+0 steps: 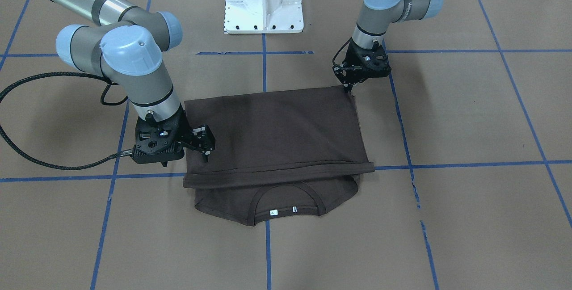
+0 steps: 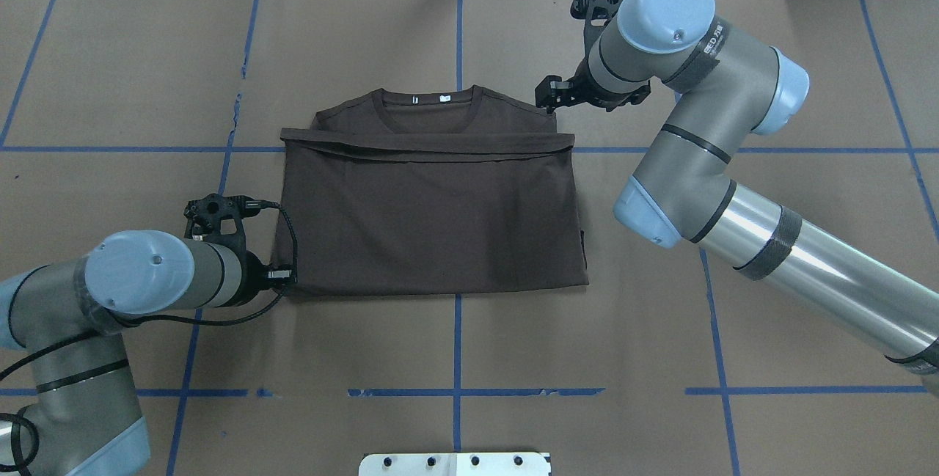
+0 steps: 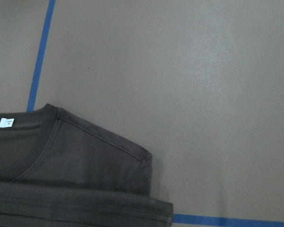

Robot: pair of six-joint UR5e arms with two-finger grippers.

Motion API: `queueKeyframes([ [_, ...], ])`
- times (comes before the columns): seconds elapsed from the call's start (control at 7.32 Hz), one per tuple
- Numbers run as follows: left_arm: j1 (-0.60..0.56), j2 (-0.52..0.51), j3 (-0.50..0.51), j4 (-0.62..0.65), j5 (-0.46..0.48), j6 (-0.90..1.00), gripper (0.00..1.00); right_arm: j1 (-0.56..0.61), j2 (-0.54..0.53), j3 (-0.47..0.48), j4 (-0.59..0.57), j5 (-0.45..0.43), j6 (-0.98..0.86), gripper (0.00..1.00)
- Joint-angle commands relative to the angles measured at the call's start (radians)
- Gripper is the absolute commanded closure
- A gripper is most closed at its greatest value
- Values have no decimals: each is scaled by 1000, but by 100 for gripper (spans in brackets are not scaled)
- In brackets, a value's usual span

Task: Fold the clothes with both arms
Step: 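Drag the folded shirt away from the robot with the left gripper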

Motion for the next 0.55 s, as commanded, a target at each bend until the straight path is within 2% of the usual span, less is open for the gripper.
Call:
queueKeyframes([
  [0.0,-152,-1,41,0,0,180,100,0,-6,1,3,-4,0,0],
  [0.14,-239,-51,122,-3,0,274,100,0,-7,6,3,-6,0,0],
  [0.41,-354,-233,358,-13,26,373,100,0,-10,10,3,-6,2,0],
])
